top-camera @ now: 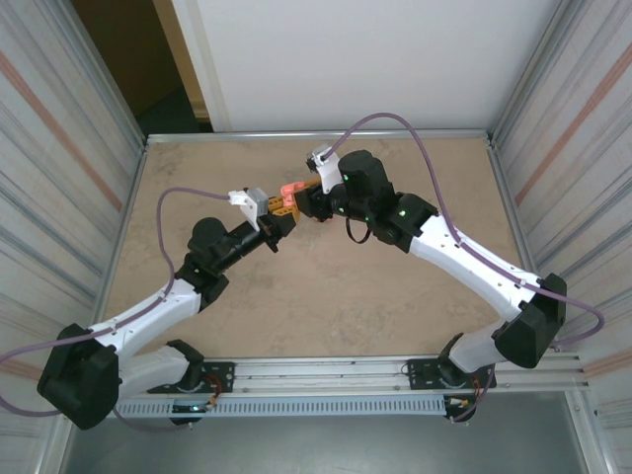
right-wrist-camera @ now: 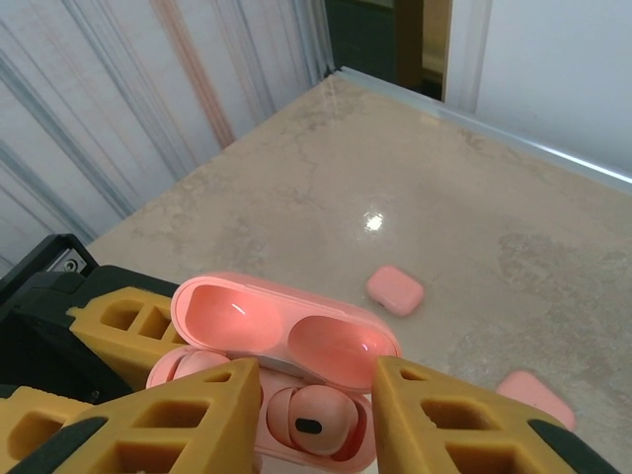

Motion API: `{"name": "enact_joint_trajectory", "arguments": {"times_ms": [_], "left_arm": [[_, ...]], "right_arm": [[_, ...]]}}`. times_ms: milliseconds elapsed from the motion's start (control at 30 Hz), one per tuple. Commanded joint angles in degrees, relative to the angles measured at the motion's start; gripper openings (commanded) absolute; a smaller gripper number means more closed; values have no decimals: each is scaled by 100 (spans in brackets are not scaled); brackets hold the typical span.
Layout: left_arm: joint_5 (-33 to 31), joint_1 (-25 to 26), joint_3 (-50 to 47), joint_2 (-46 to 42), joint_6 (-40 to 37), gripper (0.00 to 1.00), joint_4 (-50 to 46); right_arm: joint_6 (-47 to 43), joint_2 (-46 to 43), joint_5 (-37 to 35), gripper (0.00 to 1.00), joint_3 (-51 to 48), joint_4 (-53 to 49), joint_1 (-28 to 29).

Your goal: Insert the wireless bluetooth earbuds into the charging case

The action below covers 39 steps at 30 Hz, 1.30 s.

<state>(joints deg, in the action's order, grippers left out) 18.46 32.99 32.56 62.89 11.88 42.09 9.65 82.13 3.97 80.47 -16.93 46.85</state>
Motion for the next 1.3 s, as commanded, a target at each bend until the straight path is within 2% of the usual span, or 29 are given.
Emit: {"name": "enact_joint_trajectory", "arguments": {"times_ms": [0, 167, 400, 533, 667, 733, 800, 1067, 1267], "left_arm": [[76, -35, 138, -86, -14, 0, 278], [101, -36, 141, -57, -10, 0, 342], [127, -31, 137, -16, -30, 0, 362], [143, -38, 137, -7, -35, 0, 405], [177, -33, 167, 5, -15, 0, 450], [218, -37, 198, 13, -6, 0, 458], [251, -37, 225, 14, 3, 0, 471], [331, -31, 259, 41, 77, 0, 674], [485, -31, 311, 82, 96, 0, 792]], "right_arm": [[18, -151, 136, 36, 166, -27, -21], [185, -232, 243, 37, 232, -23, -170], [682, -496, 968, 45, 63, 306, -572], [757, -707, 1108, 51, -64, 408, -741], [873, -945, 1394, 60, -261, 478, -998], [969, -1082, 1514, 66, -423, 581, -1139], [1058, -1258, 1534, 77, -641, 715, -1253], [1499, -1871, 1758, 99, -1371, 1148, -1826], [2080, -2099, 2227, 99, -1787, 1726, -2272]]}}
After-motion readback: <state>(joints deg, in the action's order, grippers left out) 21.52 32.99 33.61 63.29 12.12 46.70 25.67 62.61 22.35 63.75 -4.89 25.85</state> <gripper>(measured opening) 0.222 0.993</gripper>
